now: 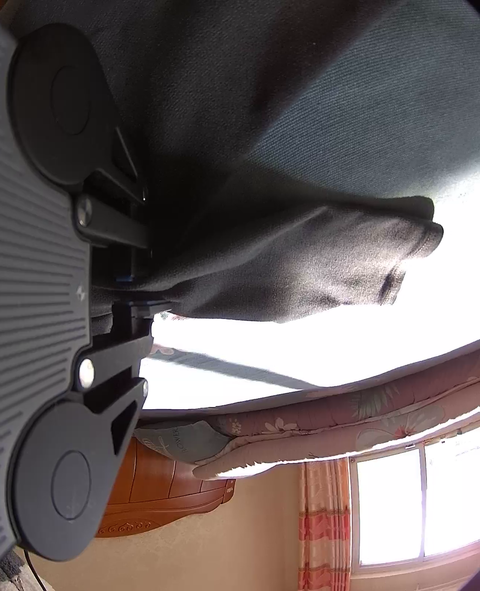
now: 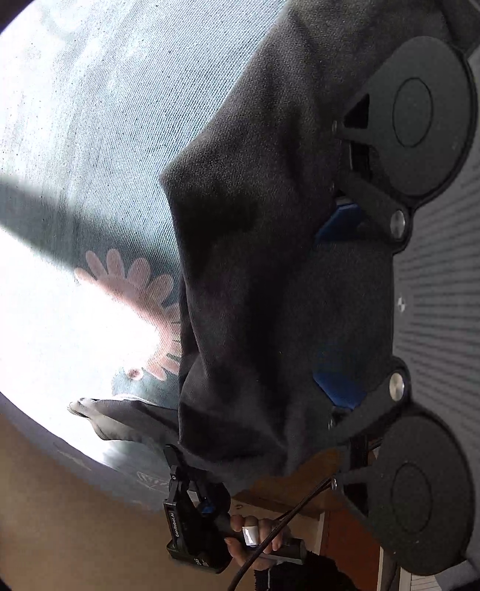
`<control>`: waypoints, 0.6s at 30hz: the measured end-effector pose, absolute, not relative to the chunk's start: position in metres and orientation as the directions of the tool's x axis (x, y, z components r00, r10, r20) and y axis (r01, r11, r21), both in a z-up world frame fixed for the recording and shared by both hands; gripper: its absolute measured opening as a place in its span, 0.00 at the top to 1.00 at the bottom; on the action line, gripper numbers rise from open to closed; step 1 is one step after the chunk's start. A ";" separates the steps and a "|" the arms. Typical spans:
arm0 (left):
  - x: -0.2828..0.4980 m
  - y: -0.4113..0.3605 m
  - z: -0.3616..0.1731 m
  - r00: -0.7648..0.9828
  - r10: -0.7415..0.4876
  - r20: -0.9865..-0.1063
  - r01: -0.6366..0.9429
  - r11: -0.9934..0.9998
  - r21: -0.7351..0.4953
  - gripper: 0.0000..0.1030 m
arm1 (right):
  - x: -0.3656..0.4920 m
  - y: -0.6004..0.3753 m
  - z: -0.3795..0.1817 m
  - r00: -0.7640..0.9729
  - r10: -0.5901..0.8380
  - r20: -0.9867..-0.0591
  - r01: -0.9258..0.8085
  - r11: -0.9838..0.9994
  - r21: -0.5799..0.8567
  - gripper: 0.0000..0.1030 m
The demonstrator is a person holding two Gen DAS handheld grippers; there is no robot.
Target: Fold clothes
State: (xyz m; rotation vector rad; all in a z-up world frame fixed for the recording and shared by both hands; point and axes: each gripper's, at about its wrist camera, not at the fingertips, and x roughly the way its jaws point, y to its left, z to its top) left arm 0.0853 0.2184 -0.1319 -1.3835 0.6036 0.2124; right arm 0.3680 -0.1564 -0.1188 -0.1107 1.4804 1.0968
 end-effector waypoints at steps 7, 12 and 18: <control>0.046 0.214 -0.106 0.821 -0.083 -0.564 -0.542 0.195 -0.817 0.98 | 0.364 -0.155 -0.118 -0.267 0.508 -0.819 -0.645 0.538 0.544 0.15; 0.012 0.209 -0.094 0.794 -0.019 -0.608 -0.596 0.171 -0.784 0.98 | 0.359 -0.152 -0.117 -0.273 0.498 -0.823 -0.662 0.524 0.536 0.12; -0.017 0.198 -0.114 0.746 0.027 -0.665 -0.665 0.082 -0.743 0.98 | 0.358 -0.149 -0.118 -0.281 0.489 -0.826 -0.673 0.514 0.532 0.11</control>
